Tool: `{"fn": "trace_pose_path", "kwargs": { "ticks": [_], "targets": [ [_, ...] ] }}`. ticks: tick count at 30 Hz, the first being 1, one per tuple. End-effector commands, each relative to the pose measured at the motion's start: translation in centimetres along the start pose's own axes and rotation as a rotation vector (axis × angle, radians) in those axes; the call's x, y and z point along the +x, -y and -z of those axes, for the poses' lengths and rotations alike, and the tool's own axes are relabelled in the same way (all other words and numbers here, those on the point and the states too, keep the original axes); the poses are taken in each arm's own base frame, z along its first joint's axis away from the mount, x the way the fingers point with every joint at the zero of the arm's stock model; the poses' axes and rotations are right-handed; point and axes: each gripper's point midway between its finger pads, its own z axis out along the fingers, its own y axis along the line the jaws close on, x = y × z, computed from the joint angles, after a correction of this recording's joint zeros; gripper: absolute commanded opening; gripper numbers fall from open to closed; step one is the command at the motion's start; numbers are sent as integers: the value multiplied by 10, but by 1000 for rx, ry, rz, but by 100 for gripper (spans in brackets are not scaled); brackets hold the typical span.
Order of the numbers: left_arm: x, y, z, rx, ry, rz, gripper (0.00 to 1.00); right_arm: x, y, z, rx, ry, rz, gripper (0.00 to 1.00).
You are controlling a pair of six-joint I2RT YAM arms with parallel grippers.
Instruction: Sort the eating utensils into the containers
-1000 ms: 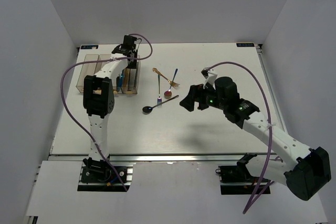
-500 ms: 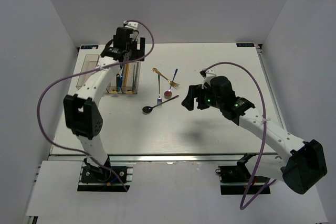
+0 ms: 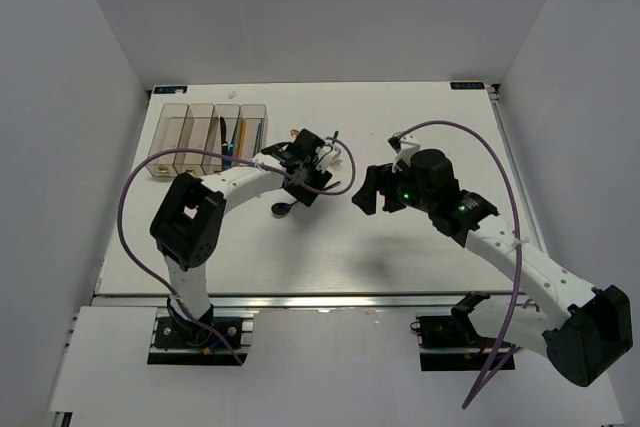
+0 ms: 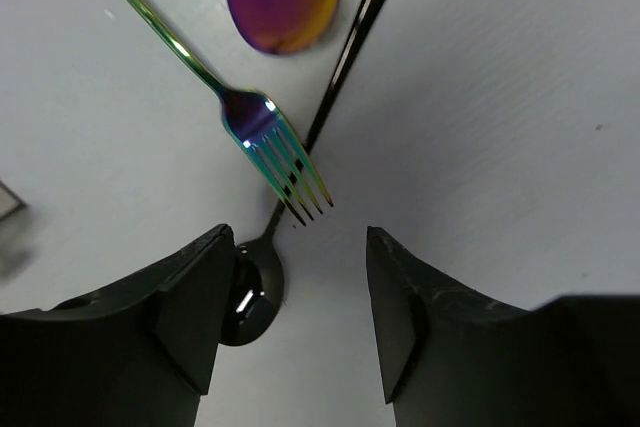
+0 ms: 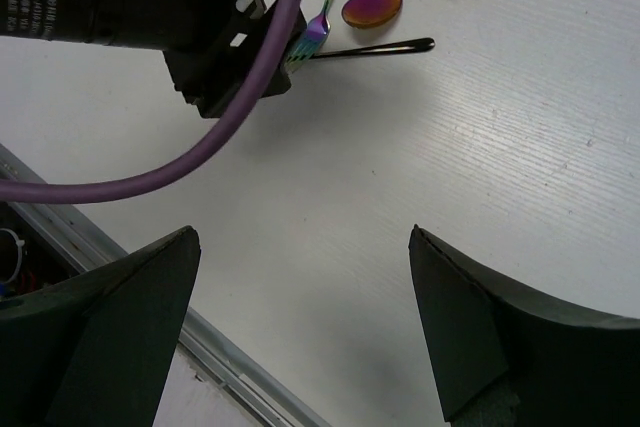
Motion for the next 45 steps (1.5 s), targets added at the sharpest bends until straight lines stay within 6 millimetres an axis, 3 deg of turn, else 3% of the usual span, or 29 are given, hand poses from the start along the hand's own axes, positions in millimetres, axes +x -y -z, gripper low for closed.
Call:
{"fn": "trace_pose_path", "kwargs": {
  "ticks": [1, 9, 15, 22, 25, 29, 35, 37, 41, 45],
  "targets": [
    [-9, 9, 9, 41, 58, -12, 65, 4, 0, 3, -16, 0, 23, 89],
    [7, 34, -3, 183, 38, -56, 62, 13, 2, 0, -16, -27, 35, 89],
    [14, 16, -21, 157, -6, -28, 58, 16, 0, -2, -33, -38, 28, 89],
    [9, 1, -22, 117, 13, -13, 58, 16, -1, -4, -40, -43, 28, 89],
    [14, 5, -27, 135, -4, -14, 58, 17, -3, -6, -53, -51, 26, 89],
    [24, 12, -34, 167, -41, 2, 43, 18, -3, -9, -57, -59, 19, 89],
    [35, 10, -45, 143, -80, 13, 48, 15, -7, -7, -73, -52, 17, 89],
    [37, 14, -43, 162, -93, 20, 40, 16, -8, -6, -75, -53, 21, 89],
    [38, 28, -36, 159, -89, 21, 38, 15, -7, -6, -74, -47, 23, 89],
    [54, 58, -30, 144, -107, 1, 33, 14, -10, -7, -90, -44, 19, 89]
  ]
}}
